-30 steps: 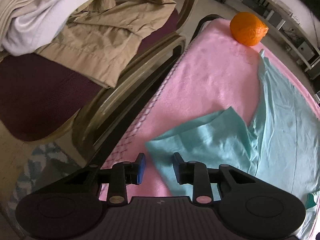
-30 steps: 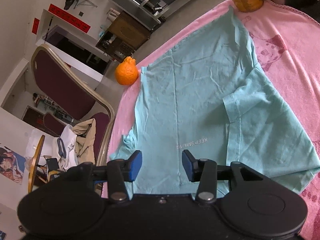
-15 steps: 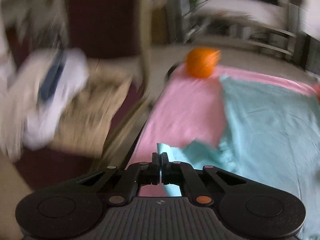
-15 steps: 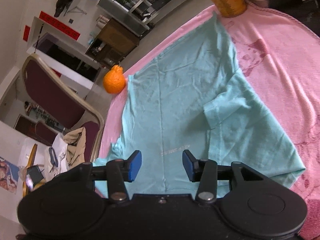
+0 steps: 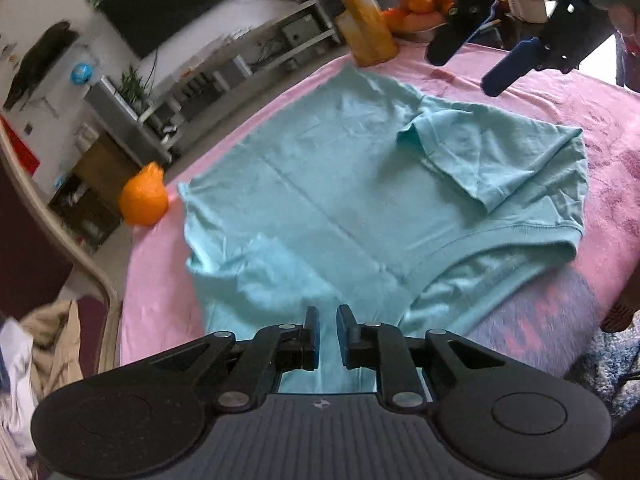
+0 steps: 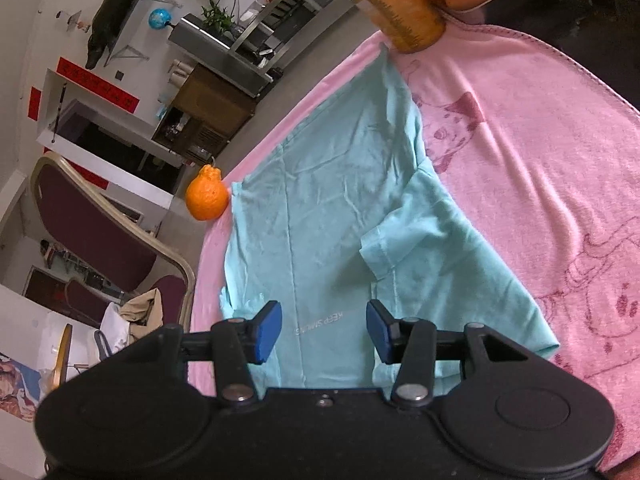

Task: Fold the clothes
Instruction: 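Grasp the opposite T-shirt side edge with the left gripper, then fold the held side and sleeve inward over the shirt with the left gripper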

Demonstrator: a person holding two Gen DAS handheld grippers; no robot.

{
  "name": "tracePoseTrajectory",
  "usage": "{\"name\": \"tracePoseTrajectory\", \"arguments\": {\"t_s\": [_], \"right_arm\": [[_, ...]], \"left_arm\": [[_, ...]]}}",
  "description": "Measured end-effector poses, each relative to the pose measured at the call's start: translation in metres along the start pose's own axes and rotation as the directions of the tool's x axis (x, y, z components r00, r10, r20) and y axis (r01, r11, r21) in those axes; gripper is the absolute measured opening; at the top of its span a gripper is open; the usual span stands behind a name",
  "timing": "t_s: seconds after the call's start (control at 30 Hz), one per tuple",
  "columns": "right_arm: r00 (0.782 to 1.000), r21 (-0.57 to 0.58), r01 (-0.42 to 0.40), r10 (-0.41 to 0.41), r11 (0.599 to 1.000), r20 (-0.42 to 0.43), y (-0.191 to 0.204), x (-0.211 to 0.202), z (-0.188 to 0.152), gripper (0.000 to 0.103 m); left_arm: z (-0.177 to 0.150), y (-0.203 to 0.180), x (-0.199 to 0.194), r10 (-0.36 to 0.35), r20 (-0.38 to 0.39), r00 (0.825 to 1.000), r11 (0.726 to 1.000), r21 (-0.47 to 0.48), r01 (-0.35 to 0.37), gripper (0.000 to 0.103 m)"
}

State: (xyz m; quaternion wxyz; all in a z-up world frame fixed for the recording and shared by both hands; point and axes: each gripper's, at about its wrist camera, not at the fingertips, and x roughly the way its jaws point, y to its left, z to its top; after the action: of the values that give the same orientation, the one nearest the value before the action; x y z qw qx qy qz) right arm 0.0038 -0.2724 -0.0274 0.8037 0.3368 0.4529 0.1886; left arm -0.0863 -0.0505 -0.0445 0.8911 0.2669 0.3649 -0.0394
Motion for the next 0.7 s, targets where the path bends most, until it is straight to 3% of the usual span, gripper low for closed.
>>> {"name": "tracePoseTrajectory", "arguments": {"t_s": [0.07,0.13,0.17,0.27,0.33,0.4,0.43,0.53,0.6,0.63,0.7], "right_arm": [[1.000,-0.002,-0.005,0.005,1.000,-0.002,0.000,0.000,0.000,0.049],[1.000,-0.003,-0.004,0.004,1.000,-0.002,0.000,0.000,0.001,0.049],[1.000,-0.003,-0.002,0.002,1.000,-0.003,0.000,0.000,0.001,0.049],[1.000,-0.008,0.021,-0.021,1.000,0.000,-0.001,0.001,0.001,0.049],[0.998,-0.014,0.056,-0.055,0.998,0.005,-0.003,0.002,0.001,0.047],[0.993,-0.028,0.120,-0.120,0.992,0.017,-0.005,0.002,0.000,0.037],[0.988,-0.033,0.156,-0.156,0.987,0.018,-0.007,0.003,0.000,0.030],[0.972,-0.034,0.234,-0.233,0.972,0.006,-0.015,0.008,0.001,0.029],[0.961,-0.029,0.276,-0.276,0.961,-0.009,-0.022,0.013,0.000,0.029],[0.954,-0.028,0.299,-0.300,0.954,-0.017,-0.026,0.016,-0.001,0.029],[0.937,-0.023,0.348,-0.349,0.937,-0.026,-0.033,0.021,0.000,0.029]], "left_arm": [[-0.006,0.025,-0.009,-0.014,-0.004,1.000,0.991,-0.136,0.013,0.033],[-0.014,0.065,-0.015,-0.028,0.002,1.000,0.935,-0.354,0.027,0.034],[-0.020,0.081,-0.013,-0.031,-0.003,1.000,0.892,-0.451,0.026,0.034],[-0.042,0.131,0.000,-0.043,-0.076,0.996,0.721,-0.693,-0.022,0.028],[-0.056,0.147,0.013,-0.103,-0.120,0.988,0.623,-0.781,-0.030,0.028],[-0.070,0.156,0.027,-0.195,-0.142,0.971,0.531,-0.847,-0.017,0.029],[-0.074,0.156,0.035,-0.230,-0.150,0.962,0.504,-0.863,-0.014,0.029],[-0.077,0.150,0.048,-0.266,-0.198,0.944,0.498,-0.866,-0.041,0.022],[-0.076,0.148,0.050,-0.259,-0.202,0.945,0.505,-0.862,-0.046,0.014],[-0.074,0.146,0.048,-0.239,-0.207,0.949,0.516,-0.855,-0.056,0.003],[-0.070,0.144,0.045,-0.181,-0.238,0.954,0.544,-0.833,-0.105,0.003]]}}
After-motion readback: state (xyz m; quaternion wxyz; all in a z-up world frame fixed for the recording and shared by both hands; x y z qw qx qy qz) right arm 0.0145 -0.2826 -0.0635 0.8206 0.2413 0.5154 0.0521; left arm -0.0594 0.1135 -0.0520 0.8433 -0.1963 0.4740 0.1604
